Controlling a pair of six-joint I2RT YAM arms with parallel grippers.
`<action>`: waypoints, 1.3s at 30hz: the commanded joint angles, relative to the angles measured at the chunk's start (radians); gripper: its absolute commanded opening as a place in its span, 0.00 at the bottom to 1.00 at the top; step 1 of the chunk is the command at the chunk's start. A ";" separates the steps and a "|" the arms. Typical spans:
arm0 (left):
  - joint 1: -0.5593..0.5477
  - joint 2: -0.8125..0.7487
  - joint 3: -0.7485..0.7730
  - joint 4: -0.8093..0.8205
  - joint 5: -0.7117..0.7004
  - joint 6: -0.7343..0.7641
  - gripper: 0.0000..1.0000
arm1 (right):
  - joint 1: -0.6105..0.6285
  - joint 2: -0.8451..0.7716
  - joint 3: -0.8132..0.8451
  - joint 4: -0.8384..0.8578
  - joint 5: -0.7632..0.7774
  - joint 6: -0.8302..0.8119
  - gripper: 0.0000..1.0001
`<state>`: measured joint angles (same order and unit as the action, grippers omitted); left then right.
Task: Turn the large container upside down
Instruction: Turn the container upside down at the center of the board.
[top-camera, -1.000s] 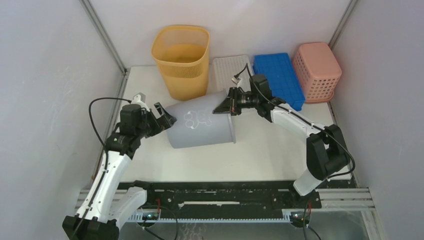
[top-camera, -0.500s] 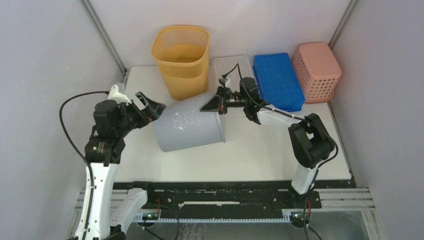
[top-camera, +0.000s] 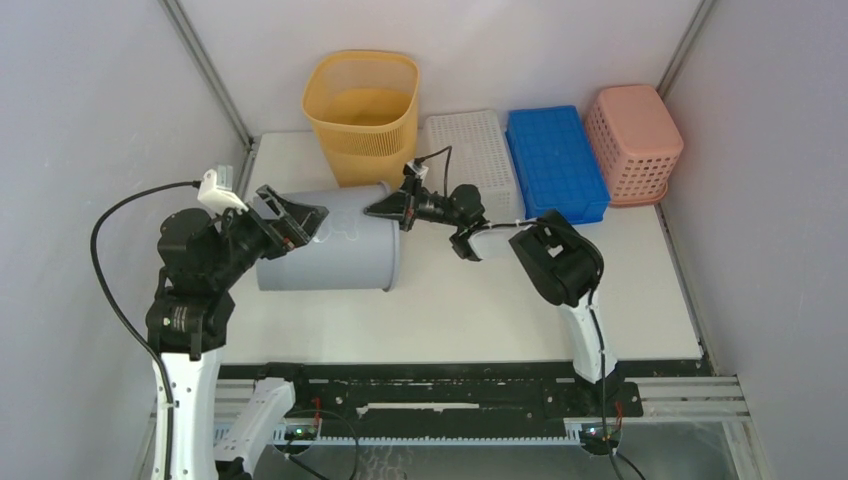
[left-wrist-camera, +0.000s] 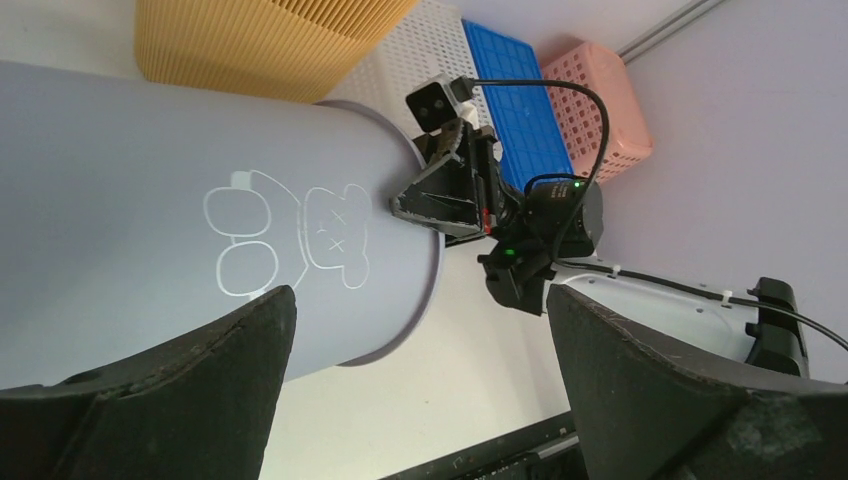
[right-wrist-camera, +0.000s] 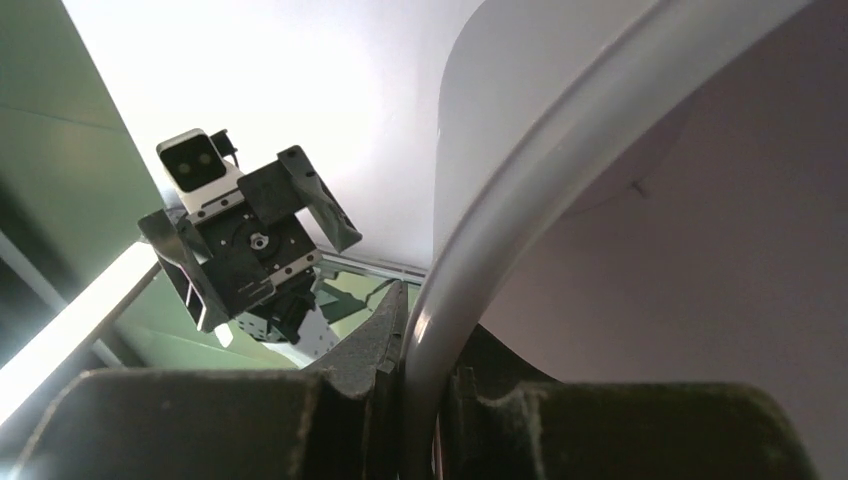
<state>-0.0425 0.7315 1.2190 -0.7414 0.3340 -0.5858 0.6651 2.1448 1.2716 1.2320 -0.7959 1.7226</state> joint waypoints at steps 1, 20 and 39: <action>0.007 0.000 0.030 -0.006 0.027 -0.005 1.00 | 0.048 0.007 0.082 0.236 0.115 0.099 0.00; 0.008 0.008 0.010 0.007 0.039 -0.004 1.00 | 0.136 0.132 0.083 0.272 0.261 0.038 0.00; 0.009 0.041 0.061 -0.065 -0.157 0.089 1.00 | 0.083 0.093 -0.175 0.271 0.231 -0.035 0.51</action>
<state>-0.0410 0.7670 1.2190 -0.8043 0.2462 -0.5407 0.7647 2.2696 1.1564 1.4879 -0.5465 1.7481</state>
